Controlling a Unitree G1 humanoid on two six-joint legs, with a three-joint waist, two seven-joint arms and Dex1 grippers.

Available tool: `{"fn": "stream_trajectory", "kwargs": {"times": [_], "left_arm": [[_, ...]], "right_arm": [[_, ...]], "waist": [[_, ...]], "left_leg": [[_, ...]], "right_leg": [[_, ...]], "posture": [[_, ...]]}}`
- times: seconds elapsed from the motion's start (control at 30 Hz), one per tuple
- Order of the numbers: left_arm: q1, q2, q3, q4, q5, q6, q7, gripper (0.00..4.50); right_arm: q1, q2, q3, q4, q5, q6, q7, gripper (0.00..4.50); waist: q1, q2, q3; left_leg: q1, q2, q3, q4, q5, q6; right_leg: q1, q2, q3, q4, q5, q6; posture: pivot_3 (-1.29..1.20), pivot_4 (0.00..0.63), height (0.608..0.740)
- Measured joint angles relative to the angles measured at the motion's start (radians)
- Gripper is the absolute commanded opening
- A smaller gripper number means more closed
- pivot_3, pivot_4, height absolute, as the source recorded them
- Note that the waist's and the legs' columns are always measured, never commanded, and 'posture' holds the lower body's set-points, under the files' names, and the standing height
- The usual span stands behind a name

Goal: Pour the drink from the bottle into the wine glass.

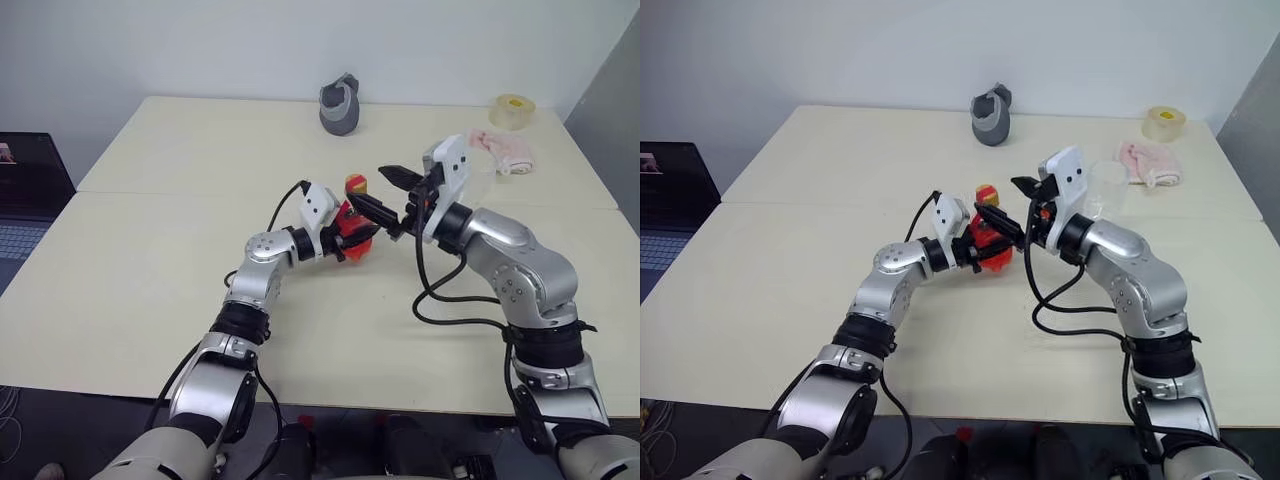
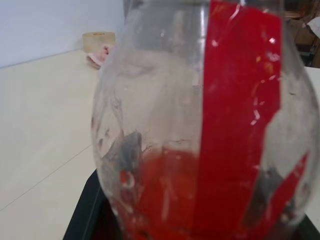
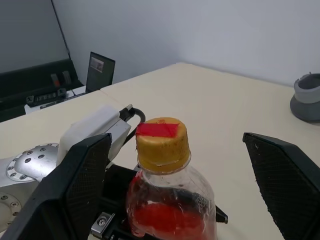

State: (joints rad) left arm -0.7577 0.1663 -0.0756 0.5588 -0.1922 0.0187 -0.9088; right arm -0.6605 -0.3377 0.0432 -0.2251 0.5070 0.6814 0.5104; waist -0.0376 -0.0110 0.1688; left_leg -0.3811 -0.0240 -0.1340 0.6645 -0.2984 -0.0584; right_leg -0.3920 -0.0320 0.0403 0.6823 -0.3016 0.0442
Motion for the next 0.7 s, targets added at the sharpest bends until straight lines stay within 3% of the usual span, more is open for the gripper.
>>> {"fn": "stream_trajectory", "kwargs": {"times": [0.27,0.37,0.63,0.7], "left_arm": [[0.003,-0.012,-0.005,-0.018,-0.004,0.014,0.000,1.92],[0.003,-0.012,-0.004,-0.018,-0.004,0.015,0.000,1.92],[0.003,-0.009,-0.004,-0.018,-0.004,0.014,0.002,1.92],[0.003,-0.007,-0.004,-0.018,-0.004,0.014,0.002,1.90]], "right_arm": [[-0.020,0.025,0.015,0.033,-0.021,-0.022,0.012,4.50],[-0.022,0.033,0.015,0.036,-0.021,-0.022,0.013,3.90],[-0.037,0.045,0.006,0.037,-0.011,-0.016,0.013,1.20],[-0.037,0.046,0.006,0.037,-0.011,-0.016,0.014,1.18]], "waist": [[-0.004,0.000,0.000],[-0.005,0.000,0.000],[-0.005,0.000,0.000],[-0.005,0.000,0.000]], "left_leg": [[0.000,0.000,0.000,0.000,0.000,0.000],[0.000,0.000,0.000,0.000,0.000,0.000],[0.000,0.000,0.000,0.000,0.000,0.000],[0.000,0.000,0.000,0.000,0.000,0.000]], "right_leg": [[0.000,0.000,0.000,0.000,0.000,0.000],[0.000,0.000,0.000,0.000,0.000,0.000],[0.000,-0.001,0.000,0.000,0.000,0.000],[0.000,-0.001,0.000,0.000,0.000,0.000]], "posture": [[0.00,0.150,0.740],[0.00,0.150,0.740],[0.00,0.150,0.740],[0.00,0.150,0.740]]}}
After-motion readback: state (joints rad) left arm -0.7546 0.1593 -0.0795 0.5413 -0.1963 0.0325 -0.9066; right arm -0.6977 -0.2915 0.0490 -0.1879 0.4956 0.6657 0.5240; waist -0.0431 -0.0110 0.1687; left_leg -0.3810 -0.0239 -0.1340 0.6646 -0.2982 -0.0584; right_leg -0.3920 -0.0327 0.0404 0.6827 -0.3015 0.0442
